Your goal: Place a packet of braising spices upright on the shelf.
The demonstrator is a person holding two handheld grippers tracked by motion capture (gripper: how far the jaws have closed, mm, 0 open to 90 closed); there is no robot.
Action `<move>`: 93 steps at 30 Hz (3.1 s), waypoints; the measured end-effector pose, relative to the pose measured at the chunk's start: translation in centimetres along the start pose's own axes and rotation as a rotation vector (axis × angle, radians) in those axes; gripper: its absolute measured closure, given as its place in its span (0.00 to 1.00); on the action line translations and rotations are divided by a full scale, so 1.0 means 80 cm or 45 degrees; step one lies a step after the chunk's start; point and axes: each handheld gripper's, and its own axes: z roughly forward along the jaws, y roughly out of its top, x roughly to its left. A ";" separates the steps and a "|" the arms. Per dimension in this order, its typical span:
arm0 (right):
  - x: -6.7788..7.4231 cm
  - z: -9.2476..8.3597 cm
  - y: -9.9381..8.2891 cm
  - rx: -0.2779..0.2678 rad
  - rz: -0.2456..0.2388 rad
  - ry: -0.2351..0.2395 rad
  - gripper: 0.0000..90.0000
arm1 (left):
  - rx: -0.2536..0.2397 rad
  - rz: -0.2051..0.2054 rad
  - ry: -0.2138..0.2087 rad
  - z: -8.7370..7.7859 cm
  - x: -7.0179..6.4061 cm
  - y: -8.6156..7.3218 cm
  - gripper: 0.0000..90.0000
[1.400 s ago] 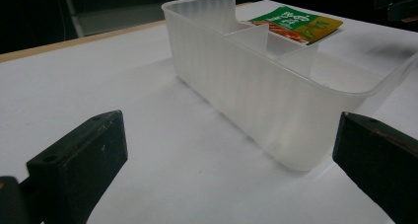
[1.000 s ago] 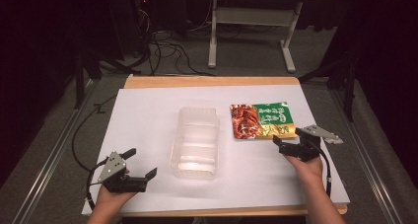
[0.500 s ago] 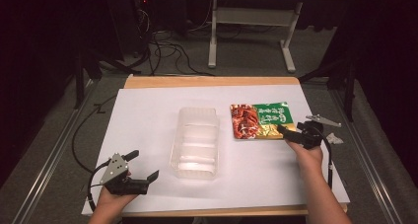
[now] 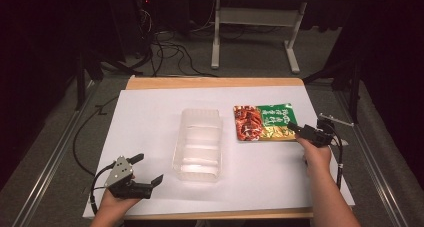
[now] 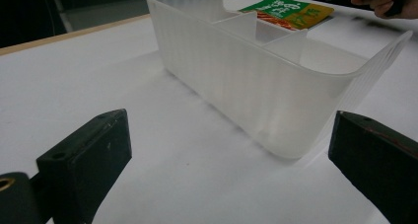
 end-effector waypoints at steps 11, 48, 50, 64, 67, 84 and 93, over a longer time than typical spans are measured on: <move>-0.021 0.004 -0.006 0.040 0.146 0.027 0.18 | 0.003 0.002 -0.002 0.000 0.001 0.000 0.04; 0.026 0.023 -0.015 -0.001 0.034 0.110 0.82 | 0.046 0.031 -0.017 0.006 -0.002 -0.003 0.04; 0.029 0.024 -0.012 -0.014 0.020 0.082 0.92 | 0.046 0.031 -0.018 0.006 -0.002 -0.002 0.04; 0.079 -0.002 0.011 -0.192 -0.153 0.118 1.00 | 0.049 0.031 -0.018 0.006 -0.003 -0.002 0.04; 0.107 -0.010 0.021 -0.229 -0.230 0.165 1.00 | 0.049 0.029 -0.018 0.006 -0.003 -0.002 0.05; 0.182 -0.052 0.039 -0.337 -0.451 0.294 1.00 | 0.034 0.029 -0.012 0.003 -0.002 -0.002 0.05; 0.165 -0.109 0.032 -0.369 -0.544 0.301 1.00 | 0.021 0.022 0.010 0.003 0.000 -0.001 0.04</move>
